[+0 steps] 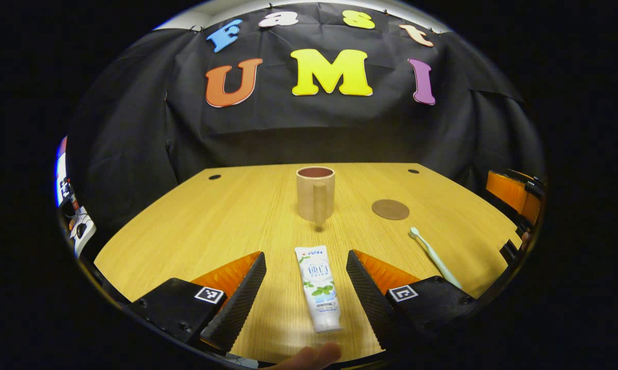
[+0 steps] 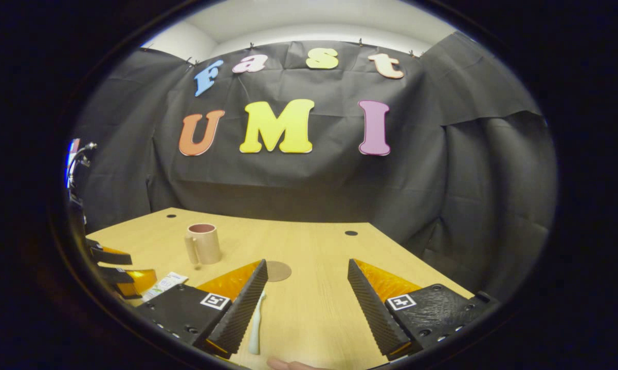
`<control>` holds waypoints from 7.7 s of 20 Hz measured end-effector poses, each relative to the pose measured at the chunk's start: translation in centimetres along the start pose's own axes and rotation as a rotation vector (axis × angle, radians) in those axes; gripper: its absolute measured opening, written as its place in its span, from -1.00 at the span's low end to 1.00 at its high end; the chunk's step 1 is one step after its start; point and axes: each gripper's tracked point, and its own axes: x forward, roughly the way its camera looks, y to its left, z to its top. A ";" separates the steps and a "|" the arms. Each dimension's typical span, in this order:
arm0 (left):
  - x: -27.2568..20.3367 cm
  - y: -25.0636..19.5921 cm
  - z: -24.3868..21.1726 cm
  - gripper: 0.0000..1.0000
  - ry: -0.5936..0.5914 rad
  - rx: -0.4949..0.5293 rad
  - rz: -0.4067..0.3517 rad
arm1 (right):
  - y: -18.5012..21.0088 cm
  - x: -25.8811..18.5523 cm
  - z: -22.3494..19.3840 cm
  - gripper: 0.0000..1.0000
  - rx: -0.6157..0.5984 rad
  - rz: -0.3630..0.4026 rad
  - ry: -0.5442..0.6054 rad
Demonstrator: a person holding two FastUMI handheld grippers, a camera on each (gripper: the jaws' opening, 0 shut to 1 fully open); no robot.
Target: Put the toothbrush and toothpaste on the desktop into the cup, then pick up the cup and place it on the coaster on the desktop.
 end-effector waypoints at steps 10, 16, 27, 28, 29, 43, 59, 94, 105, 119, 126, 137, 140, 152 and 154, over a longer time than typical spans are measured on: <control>1.2 -0.7 -4.4 0.93 0.206 -0.017 -0.008 | -0.5 0.8 -2.3 0.90 0.028 -0.001 0.061; 1.3 -0.8 -4.9 0.41 0.211 -0.007 -0.006 | -0.2 0.7 -2.2 0.90 0.016 0.004 0.065; 0.5 -0.5 -2.5 -0.16 0.085 -0.036 -0.013 | 4.4 3.3 -6.1 0.90 -0.046 0.068 0.194; 0.2 -0.2 -1.5 -0.16 0.042 -0.036 -0.007 | 5.0 3.8 -7.0 0.90 -0.057 0.070 0.215; -0.1 0.0 -0.8 -0.16 -0.003 -0.041 -0.001 | 5.4 4.2 -7.8 0.90 -0.055 0.071 0.237; -1.1 0.8 2.4 -0.16 -0.138 -0.100 0.013 | 8.4 6.7 -14.1 0.00 0.044 0.110 0.506; 2.4 3.3 14.1 -0.17 -0.346 -0.113 -0.030 | 9.2 4.6 -8.2 -0.99 0.083 0.219 0.301; 13.7 -0.8 20.7 -0.19 -0.454 -0.084 -0.255 | 6.8 2.1 -5.6 -0.99 0.083 0.243 0.151; 10.5 3.9 17.0 0.97 -0.442 -0.089 -0.164 | 11.5 6.7 1.5 -0.99 0.059 0.303 0.048; 6.6 5.1 8.8 0.97 -0.339 -0.138 -0.141 | 23.2 18.7 14.3 -1.00 0.080 0.407 -0.129; 6.5 3.9 9.3 0.96 -0.343 -0.129 -0.190 | 24.4 23.5 13.0 -1.00 0.107 0.393 -0.150; 7.0 3.7 8.3 0.96 -0.321 -0.142 -0.201 | 25.6 25.6 10.3 -1.00 0.098 0.437 -0.140; 7.1 3.8 8.4 0.97 -0.325 -0.135 -0.195 | 25.9 25.0 9.4 -0.97 0.085 0.452 -0.129; 8.0 4.3 8.5 0.96 -0.310 -0.139 -0.154 | 24.4 20.5 9.5 0.51 -0.006 0.452 -0.200; 8.6 3.5 8.8 0.96 -0.295 -0.131 -0.168 | 23.5 19.3 10.4 0.68 0.004 0.453 -0.214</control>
